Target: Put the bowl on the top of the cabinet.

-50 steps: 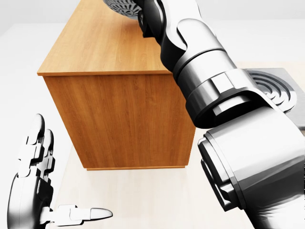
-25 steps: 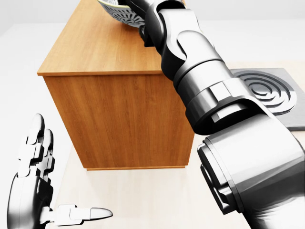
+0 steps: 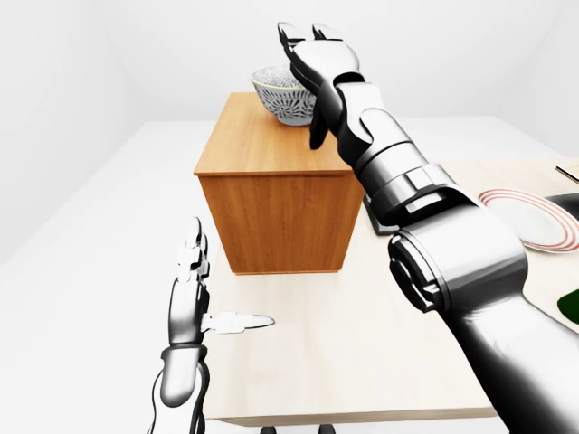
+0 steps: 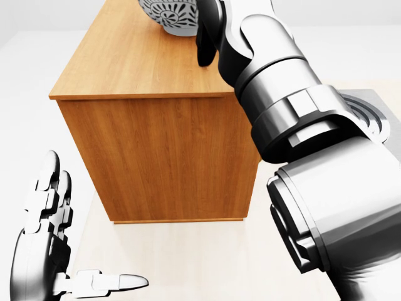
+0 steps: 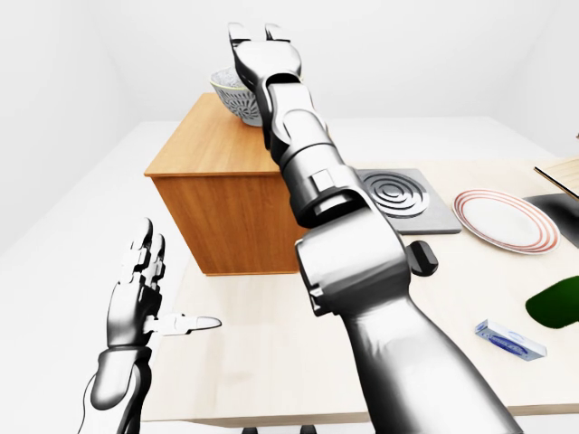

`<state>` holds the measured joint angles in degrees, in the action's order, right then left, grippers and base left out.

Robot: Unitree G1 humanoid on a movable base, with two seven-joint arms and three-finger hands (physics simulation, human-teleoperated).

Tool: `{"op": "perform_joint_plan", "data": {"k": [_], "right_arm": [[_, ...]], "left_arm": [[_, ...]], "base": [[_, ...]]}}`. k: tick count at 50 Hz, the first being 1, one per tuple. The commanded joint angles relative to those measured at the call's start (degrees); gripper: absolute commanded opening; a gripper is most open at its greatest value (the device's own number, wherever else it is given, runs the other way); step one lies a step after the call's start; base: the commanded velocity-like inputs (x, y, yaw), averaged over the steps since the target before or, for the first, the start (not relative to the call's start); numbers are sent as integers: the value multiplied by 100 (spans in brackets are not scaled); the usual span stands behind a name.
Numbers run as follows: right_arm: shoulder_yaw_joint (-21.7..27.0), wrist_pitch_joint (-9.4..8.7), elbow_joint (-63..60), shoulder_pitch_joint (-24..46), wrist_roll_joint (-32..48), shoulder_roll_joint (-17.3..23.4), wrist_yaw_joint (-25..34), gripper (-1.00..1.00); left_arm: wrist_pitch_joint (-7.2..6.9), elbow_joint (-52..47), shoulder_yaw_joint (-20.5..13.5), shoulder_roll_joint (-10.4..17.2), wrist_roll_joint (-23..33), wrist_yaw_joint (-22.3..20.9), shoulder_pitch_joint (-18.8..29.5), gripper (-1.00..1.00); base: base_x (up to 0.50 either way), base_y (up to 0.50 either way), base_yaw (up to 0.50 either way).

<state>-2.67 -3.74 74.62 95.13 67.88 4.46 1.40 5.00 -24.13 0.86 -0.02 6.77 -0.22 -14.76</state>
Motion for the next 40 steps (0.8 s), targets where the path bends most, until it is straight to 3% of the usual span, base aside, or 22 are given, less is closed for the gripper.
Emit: {"op": "perform_joint_plan", "data": {"k": [1, 40], "right_arm": [[-45, 21, 103, 292, 90, 271, 369, 100], [298, 427, 240, 2413, 1226, 2567, 1247, 100]], "left_arm": [[0, -1, -11, -1, -6, 0, 8, 100], [0, 62, 0, 0, -4, -3, 39, 100]], "base": [[0, 0, 0], [0, 0, 0]]}}
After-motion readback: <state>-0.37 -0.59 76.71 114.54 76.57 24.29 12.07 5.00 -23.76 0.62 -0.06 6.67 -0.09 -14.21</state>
